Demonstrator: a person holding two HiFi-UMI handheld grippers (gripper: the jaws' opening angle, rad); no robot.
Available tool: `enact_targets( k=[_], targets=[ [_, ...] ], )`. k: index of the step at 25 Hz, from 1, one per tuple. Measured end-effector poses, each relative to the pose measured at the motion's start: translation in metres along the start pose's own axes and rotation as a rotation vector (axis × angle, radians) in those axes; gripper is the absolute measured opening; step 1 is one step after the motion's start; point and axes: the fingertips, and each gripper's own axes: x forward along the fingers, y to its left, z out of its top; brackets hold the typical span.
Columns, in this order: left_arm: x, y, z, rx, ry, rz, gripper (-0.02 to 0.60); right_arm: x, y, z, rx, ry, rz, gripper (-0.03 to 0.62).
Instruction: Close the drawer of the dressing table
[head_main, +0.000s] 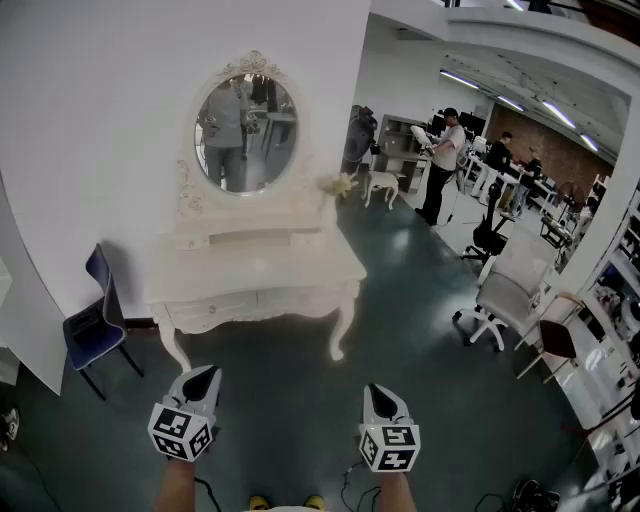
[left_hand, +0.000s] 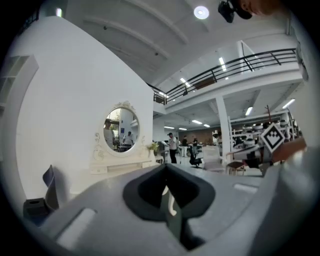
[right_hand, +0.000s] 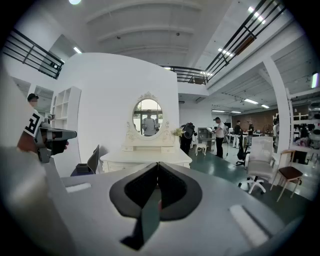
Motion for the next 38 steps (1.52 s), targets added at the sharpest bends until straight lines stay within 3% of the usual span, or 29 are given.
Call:
enact_targets(
  k=[24,31,38],
  targets=[
    [0.005,-0.013,-0.002,0.003,0.007,-0.029,-0.002,0.0,0.0,0.005,-0.014,-0.028,0.021,0.005],
    [0.007,-0.016,-0.001,0.007,0.007,-0.032,-0.002,0.002,-0.001,0.012,-0.031,-0.04,0.027,0.069],
    [0.009,-0.021,-0.001,0.002,0.01,-0.038,-0.002,0.0,-0.004,0.006,-0.028,-0.03,0.017,0.069]
  ],
)
